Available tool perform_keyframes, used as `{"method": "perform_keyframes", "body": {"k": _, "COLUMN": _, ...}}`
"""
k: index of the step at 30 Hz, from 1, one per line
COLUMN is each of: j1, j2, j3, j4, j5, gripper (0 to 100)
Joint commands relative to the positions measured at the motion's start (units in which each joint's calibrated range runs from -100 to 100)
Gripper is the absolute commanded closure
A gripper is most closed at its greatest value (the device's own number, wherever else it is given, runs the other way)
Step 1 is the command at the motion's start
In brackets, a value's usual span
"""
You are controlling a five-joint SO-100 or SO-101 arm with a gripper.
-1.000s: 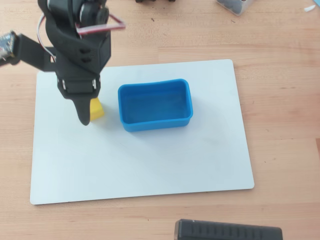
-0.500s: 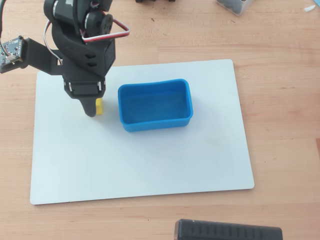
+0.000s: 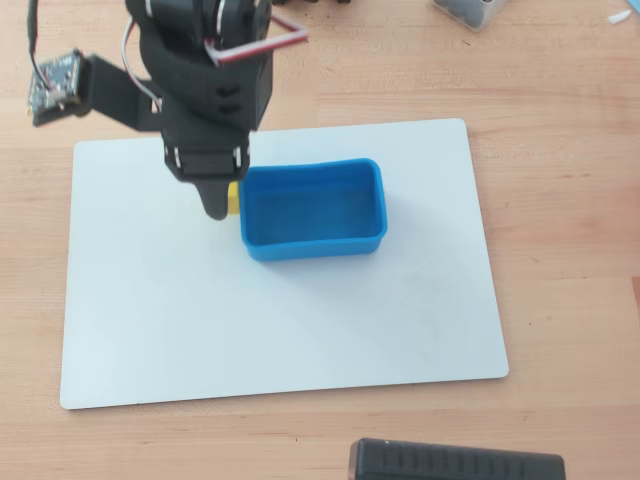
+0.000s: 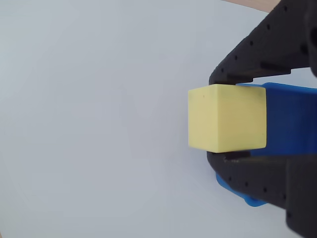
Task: Pick up yellow cube and drop it in the blue rectangular bin
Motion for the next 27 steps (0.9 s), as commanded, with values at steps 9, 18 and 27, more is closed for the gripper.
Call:
{"method": "perform_keyframes", "body": {"k": 9, "j1": -5.06, "j2": -14.89, "j3": -19.82, "j4": 11.49, "j5": -2.34, "gripper": 98}}
{"method": "perform_keyframes", "body": {"k": 18, "j1": -14.83, "j2": -17.87, "j3": -9.09, "j4": 8.27, "j5": -4.74, "gripper": 98}}
{"method": "perform_keyframes", "body": {"k": 27, "j1": -15.52, "j2": -22.98, "j3": 6.73, "j4": -0.32, "j5": -5.27, "gripper": 98}}
